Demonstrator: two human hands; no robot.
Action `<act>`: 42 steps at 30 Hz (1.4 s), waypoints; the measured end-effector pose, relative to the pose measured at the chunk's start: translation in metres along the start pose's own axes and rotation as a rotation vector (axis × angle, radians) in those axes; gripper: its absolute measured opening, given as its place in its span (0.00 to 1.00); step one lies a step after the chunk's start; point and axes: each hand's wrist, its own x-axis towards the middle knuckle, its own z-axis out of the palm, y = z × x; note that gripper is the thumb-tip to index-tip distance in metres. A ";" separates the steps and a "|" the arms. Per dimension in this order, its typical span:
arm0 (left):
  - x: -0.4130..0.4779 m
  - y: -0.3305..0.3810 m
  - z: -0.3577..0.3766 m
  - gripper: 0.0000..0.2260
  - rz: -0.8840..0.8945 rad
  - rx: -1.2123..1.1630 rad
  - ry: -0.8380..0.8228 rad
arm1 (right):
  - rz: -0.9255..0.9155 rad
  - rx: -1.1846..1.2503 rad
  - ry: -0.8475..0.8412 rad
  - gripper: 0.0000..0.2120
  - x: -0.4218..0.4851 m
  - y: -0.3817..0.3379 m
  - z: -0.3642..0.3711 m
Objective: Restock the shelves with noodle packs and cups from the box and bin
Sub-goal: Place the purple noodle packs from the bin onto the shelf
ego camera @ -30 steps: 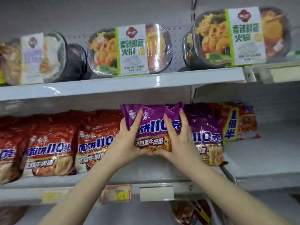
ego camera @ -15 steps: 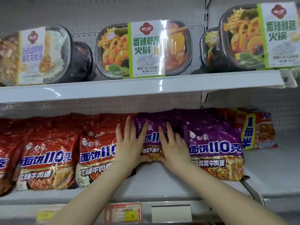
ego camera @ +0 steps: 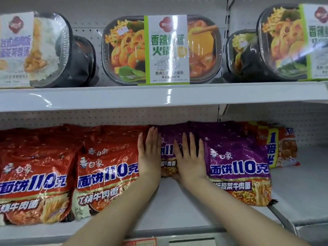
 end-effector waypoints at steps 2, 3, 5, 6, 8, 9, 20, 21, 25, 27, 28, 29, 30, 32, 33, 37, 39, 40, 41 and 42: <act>-0.001 -0.003 -0.001 0.52 0.007 -0.018 -0.008 | 0.004 0.007 -0.012 0.55 0.003 -0.001 0.003; -0.001 -0.004 -0.002 0.53 0.014 -0.017 -0.009 | 0.009 -0.002 -0.016 0.55 0.004 -0.001 0.003; -0.003 -0.006 -0.006 0.52 0.033 -0.006 -0.009 | 0.006 -0.028 -0.028 0.55 0.004 -0.002 0.003; -0.005 -0.007 -0.009 0.52 0.040 -0.010 -0.015 | 0.004 -0.031 -0.039 0.55 0.004 -0.003 0.002; -0.010 -0.008 -0.017 0.47 0.029 -0.081 -0.011 | -0.009 0.029 0.012 0.52 0.002 -0.004 -0.004; -0.012 -0.009 -0.024 0.44 0.017 -0.130 -0.002 | -0.030 0.067 0.089 0.50 0.000 -0.003 -0.010; -0.032 -0.012 -0.165 0.42 0.119 -0.618 0.017 | 0.208 0.134 0.306 0.38 -0.080 0.158 -0.063; -0.043 0.005 -0.183 0.36 0.183 -0.711 0.041 | 0.276 0.178 0.279 0.37 -0.100 0.180 -0.058; -0.100 0.082 -0.236 0.20 0.440 -1.073 0.044 | 0.542 0.267 0.246 0.34 -0.206 0.263 -0.031; -0.133 0.122 -0.249 0.15 0.596 -1.227 0.089 | 0.684 0.290 0.210 0.33 -0.272 0.291 -0.013; -0.152 0.141 -0.254 0.13 0.681 -1.318 0.106 | 0.752 0.286 0.175 0.32 -0.307 0.301 -0.002; -0.173 0.160 -0.257 0.11 0.767 -1.402 0.061 | 0.821 0.284 0.123 0.31 -0.342 0.307 0.010; -0.195 0.181 -0.257 0.10 0.855 -1.473 -0.027 | 0.898 0.299 0.044 0.31 -0.376 0.311 0.024; -0.238 0.225 -0.248 0.07 1.015 -1.516 -0.306 | 1.047 0.358 -0.159 0.30 -0.439 0.309 0.052; -0.258 0.250 -0.238 0.05 1.074 -1.474 -0.473 | 1.107 0.392 -0.260 0.30 -0.469 0.305 0.066; -0.335 0.352 -0.159 0.10 1.088 -1.332 -1.062 | 1.279 0.625 -0.580 0.21 -0.546 0.288 0.115; -0.365 0.390 -0.110 0.12 1.006 -1.325 -1.250 | 1.270 0.710 -0.704 0.15 -0.567 0.279 0.150; -0.379 0.405 -0.085 0.12 0.965 -1.342 -1.313 | 1.263 0.737 -0.767 0.16 -0.575 0.274 0.171; -0.391 0.416 -0.068 0.08 0.945 -1.300 -1.368 | 1.248 0.751 -0.840 0.21 -0.582 0.268 0.193; -0.406 0.430 -0.046 0.03 0.954 -1.207 -1.396 | 1.241 0.757 -0.908 0.24 -0.590 0.262 0.217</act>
